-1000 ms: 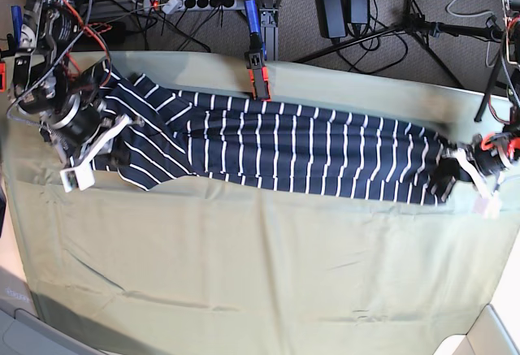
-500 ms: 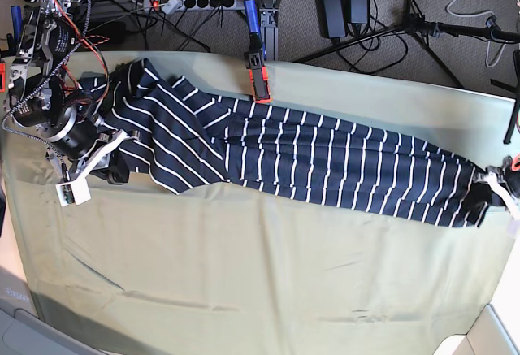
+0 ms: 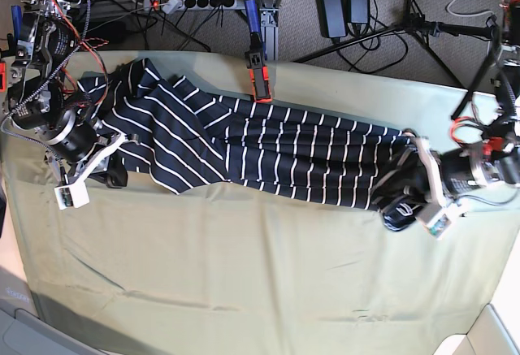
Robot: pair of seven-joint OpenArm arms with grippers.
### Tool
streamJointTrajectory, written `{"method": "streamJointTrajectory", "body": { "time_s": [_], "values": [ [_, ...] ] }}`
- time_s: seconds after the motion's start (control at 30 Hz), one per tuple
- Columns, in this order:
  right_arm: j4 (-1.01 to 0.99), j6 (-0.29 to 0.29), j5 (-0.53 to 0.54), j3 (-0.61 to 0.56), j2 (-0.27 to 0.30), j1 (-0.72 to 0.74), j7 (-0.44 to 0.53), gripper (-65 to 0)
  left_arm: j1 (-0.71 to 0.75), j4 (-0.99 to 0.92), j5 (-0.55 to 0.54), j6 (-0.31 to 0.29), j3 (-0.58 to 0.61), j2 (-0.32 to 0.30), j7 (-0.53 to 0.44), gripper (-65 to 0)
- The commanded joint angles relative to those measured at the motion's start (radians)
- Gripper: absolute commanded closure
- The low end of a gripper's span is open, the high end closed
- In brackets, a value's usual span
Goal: Fold the T-shirt properly
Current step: 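Carry the left gripper's end of the strip toward the right gripper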
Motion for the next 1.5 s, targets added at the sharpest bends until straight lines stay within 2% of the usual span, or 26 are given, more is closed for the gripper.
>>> {"method": "streamJointTrajectory", "body": {
  "time_s": [0.0,0.23,0.4,0.53,0.7,0.93,0.97,1.07,1.13,1.3,1.47],
  "values": [
    [0.018,0.037,0.008,0.007,0.013,0.013,0.023,0.0,-0.019,0.017,-0.002,-0.012,0.012,0.007,-0.023,0.0],
    [0.018,0.037,0.008,0.007,0.013,0.012,0.022,0.0,-0.020,0.017,0.176,-0.012,0.152,0.173,-0.072,0.0],
    [0.018,0.037,0.008,0.006,0.013,0.013,0.022,0.0,-0.020,0.006,0.289,-0.012,0.218,0.253,-0.119,0.0],
    [0.018,0.037,0.008,0.006,0.013,0.013,0.022,0.0,-0.023,-0.012,0.312,-0.006,0.242,0.300,-0.126,0.0],
    [0.018,0.037,0.008,0.006,0.014,0.010,0.018,0.0,-0.048,-0.077,0.359,-0.006,0.257,0.342,-0.182,0.0],
    [0.018,0.037,0.008,0.006,0.013,0.010,0.019,0.0,-0.069,-0.104,0.355,-0.006,0.312,0.364,-0.184,0.0],
    [0.018,0.037,0.008,0.006,0.013,0.010,0.019,0.0,-0.069,-0.104,0.355,-0.006,0.319,0.372,-0.186,-2.8],
    [0.018,0.037,0.008,0.006,0.013,0.011,0.019,0.0,-0.069,-0.103,0.355,-0.006,0.326,0.394,-0.186,-19.0],
    [0.018,0.037,0.008,0.006,0.013,0.010,0.019,0.0,-0.069,-0.103,0.349,-0.006,0.325,0.410,-0.186,-24.8],
    [0.018,0.037,0.008,0.006,0.013,0.011,0.023,0.0,-0.070,-0.077,0.314,-0.006,0.325,0.438,-0.182,-25.6],
    [0.018,0.037,0.008,0.006,0.013,0.011,0.027,0.0,-0.069,0.009,0.214,-0.005,0.325,0.446,-0.114,-25.5]
  ]
}}
